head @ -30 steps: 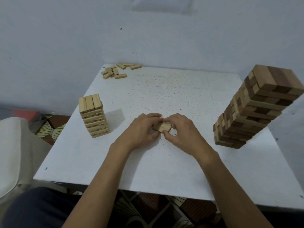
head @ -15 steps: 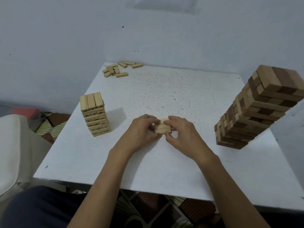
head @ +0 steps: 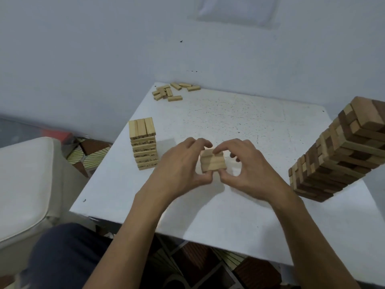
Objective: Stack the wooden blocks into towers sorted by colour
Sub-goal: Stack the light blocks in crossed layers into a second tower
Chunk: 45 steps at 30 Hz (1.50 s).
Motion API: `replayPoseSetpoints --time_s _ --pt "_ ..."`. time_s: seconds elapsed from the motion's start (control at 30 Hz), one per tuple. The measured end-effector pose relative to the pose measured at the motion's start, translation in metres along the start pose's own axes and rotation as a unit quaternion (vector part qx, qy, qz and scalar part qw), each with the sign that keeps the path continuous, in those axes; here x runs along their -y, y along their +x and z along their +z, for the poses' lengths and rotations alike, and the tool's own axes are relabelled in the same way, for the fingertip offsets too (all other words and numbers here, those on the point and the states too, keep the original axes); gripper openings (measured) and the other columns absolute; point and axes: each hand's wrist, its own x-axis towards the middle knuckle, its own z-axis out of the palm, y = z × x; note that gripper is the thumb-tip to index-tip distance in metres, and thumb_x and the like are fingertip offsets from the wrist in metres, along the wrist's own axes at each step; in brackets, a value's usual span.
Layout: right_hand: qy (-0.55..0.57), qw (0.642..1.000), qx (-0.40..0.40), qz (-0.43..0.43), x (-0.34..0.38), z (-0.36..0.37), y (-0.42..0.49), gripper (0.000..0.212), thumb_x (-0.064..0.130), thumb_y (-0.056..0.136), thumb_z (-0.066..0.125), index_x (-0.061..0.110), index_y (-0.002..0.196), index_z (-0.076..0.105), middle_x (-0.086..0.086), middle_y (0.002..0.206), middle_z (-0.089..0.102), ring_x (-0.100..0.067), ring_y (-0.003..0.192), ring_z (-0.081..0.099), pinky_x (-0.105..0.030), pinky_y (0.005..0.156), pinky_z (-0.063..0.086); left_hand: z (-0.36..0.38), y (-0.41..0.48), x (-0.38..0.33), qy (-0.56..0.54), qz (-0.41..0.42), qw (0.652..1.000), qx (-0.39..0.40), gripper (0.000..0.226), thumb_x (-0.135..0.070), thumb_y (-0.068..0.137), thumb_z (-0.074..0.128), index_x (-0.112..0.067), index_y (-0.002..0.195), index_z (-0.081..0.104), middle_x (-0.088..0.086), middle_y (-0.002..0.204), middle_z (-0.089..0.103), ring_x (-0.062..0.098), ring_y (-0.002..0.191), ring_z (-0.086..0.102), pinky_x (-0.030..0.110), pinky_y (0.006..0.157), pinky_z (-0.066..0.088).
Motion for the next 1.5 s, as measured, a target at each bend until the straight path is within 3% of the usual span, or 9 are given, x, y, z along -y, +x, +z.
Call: replayPoseSetpoints --time_s 0.17,0.3,0.5,0.97,1.13,1.2,1.27,1.37,1.5 --pt "0.013 0.998 -0.013 -0.066 0.048 -0.010 0.035 0.036 0.031 0.080 0.067 0.038 0.113 0.054 0.023 0.111 0.053 -0.009 0.099 0.046 -0.013 0.079 0.036 -0.056 -0.021 0.007 0.045 -0.009 0.993 -0.106 0.056 -0.049 0.077 0.061 -0.030 0.128 0.050 -0.010 0.114 0.060 0.013 0.094 0.054 0.029 0.075 0.043" --pt "0.027 0.995 -0.012 -0.100 0.076 0.002 0.075 0.035 0.028 0.080 0.070 0.033 0.112 0.057 0.017 0.110 0.057 -0.011 0.095 0.046 -0.012 0.077 0.034 -0.086 -0.024 0.039 0.047 -0.036 0.986 -0.157 0.064 -0.060 0.066 0.047 -0.031 0.123 0.054 -0.015 0.112 0.062 0.018 0.100 0.052 0.036 0.086 0.037" --pt "0.028 0.994 0.030 -0.100 0.091 0.030 0.118 0.037 0.027 0.080 0.071 0.029 0.115 0.058 0.007 0.114 0.059 -0.010 0.101 0.041 -0.023 0.081 0.033 -0.092 -0.023 0.085 -0.047 -0.089 0.981 -0.168 0.058 -0.052 0.069 0.066 -0.036 0.122 0.051 -0.025 0.110 0.056 0.009 0.112 0.050 0.044 0.101 0.038" --pt "0.020 0.995 0.054 -0.081 0.088 0.049 0.137 0.034 0.030 0.082 0.069 0.029 0.114 0.058 0.008 0.113 0.059 -0.016 0.104 0.045 -0.026 0.080 0.037 -0.079 -0.022 0.113 -0.109 -0.117 0.972 -0.170 0.051 -0.047 0.072 0.066 -0.039 0.119 0.051 -0.023 0.116 0.059 0.003 0.113 0.052 0.049 0.096 0.045" --pt "0.024 0.996 0.052 -0.074 0.085 0.051 0.135 0.032 0.029 0.083 0.068 0.029 0.114 0.057 0.009 0.115 0.058 -0.016 0.105 0.046 -0.016 0.077 0.034 -0.077 -0.020 0.116 -0.121 -0.111 0.974 -0.154 0.051 -0.042 0.077 0.072 -0.033 0.124 0.053 -0.019 0.123 0.057 0.003 0.115 0.052 0.028 0.089 0.045" --pt "0.027 0.995 0.050 -0.077 0.084 0.052 0.134 0.035 0.031 0.083 0.068 0.031 0.116 0.056 0.010 0.120 0.056 -0.015 0.108 0.046 -0.021 0.081 0.037 -0.076 -0.020 0.118 -0.129 -0.107 0.974 -0.150 0.054 -0.036 0.081 0.075 -0.032 0.129 0.051 -0.017 0.128 0.055 0.001 0.116 0.052 0.016 0.080 0.041" --pt "0.046 0.996 0.037 -0.070 0.083 0.054 0.132 0.042 0.035 0.084 0.067 0.032 0.123 0.054 0.012 0.130 0.052 -0.014 0.117 0.046 -0.029 0.092 0.041 -0.073 -0.021 0.120 -0.144 -0.112 0.970 -0.160 0.057 -0.044 0.084 0.072 -0.034 0.134 0.048 -0.019 0.134 0.051 -0.003 0.118 0.049 0.016 0.081 0.041" --pt "0.161 0.987 0.011 -0.019 0.084 0.061 0.125 0.050 0.037 0.094 0.057 0.030 0.142 0.044 0.014 0.147 0.043 -0.008 0.135 0.038 -0.036 0.111 0.036 -0.060 -0.023 0.115 -0.215 -0.139 0.941 -0.220 0.059 -0.057 0.092 0.054 -0.033 0.144 0.040 -0.017 0.145 0.044 0.000 0.129 0.043 0.026 0.098 0.040" --pt "0.320 0.943 -0.007 0.090 0.097 0.078 0.113 0.054 0.051 0.103 0.032 0.037 0.154 0.021 0.019 0.159 0.023 0.012 0.135 0.021 -0.020 0.114 0.018 -0.032 -0.017 0.093 -0.378 -0.218 0.845 -0.310 0.061 -0.059 0.100 0.026 -0.030 0.154 0.025 -0.013 0.157 0.031 -0.002 0.142 0.026 0.028 0.119 0.019"
